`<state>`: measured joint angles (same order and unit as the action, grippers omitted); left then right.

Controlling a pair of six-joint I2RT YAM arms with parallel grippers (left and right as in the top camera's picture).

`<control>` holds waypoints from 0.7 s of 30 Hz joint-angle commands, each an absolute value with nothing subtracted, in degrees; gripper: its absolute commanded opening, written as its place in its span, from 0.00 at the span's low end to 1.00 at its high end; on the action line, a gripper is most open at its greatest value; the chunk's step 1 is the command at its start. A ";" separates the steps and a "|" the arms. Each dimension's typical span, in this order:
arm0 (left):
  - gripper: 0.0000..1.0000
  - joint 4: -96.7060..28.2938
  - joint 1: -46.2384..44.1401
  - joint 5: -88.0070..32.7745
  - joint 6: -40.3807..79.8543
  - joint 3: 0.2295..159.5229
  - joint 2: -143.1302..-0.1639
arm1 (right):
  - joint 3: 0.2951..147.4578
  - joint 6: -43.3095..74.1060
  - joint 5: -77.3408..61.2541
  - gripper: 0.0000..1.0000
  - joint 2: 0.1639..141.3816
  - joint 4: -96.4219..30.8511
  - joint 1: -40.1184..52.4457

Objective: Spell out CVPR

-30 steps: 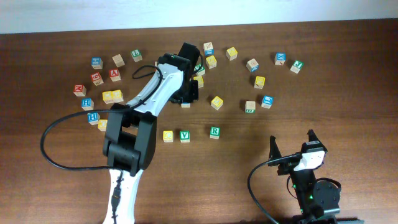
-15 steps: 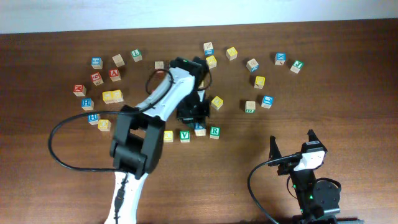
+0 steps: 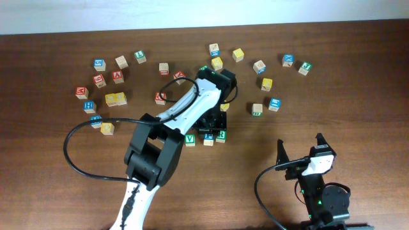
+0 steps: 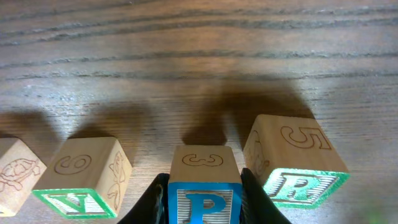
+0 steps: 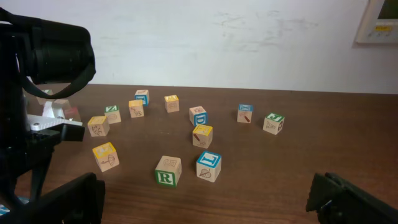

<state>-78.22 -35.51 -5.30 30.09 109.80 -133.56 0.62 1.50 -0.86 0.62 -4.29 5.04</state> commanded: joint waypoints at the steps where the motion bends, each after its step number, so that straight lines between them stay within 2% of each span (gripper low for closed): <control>1: 0.30 -78.35 -35.42 -4.19 30.81 109.49 -133.27 | 0.32 1.72 -0.19 0.98 0.21 -4.58 4.75; 3: 0.39 -78.56 -35.42 -4.16 30.79 109.49 -133.27 | 0.32 1.72 -0.21 0.98 0.21 -4.58 4.75; 9: 0.35 -81.38 -32.77 -3.60 29.91 112.62 -133.25 | 0.32 1.72 -0.19 0.98 0.21 -4.60 4.75; 16: 0.39 -94.80 -27.90 -3.57 25.10 138.91 -133.25 | 0.32 1.72 -0.19 0.98 0.21 -4.58 4.75; 18: 0.47 -96.75 -25.45 -5.13 21.12 145.64 -130.96 | 0.32 1.72 -0.19 0.98 0.21 -4.58 4.75; 19: 0.47 -96.75 -24.03 -4.82 21.04 145.64 -128.14 | 0.32 1.72 -0.19 0.98 0.21 -4.58 4.75; 21: 0.57 -96.75 -20.75 -4.69 20.23 145.56 -122.65 | 0.32 1.72 -0.19 0.98 0.21 -4.58 4.75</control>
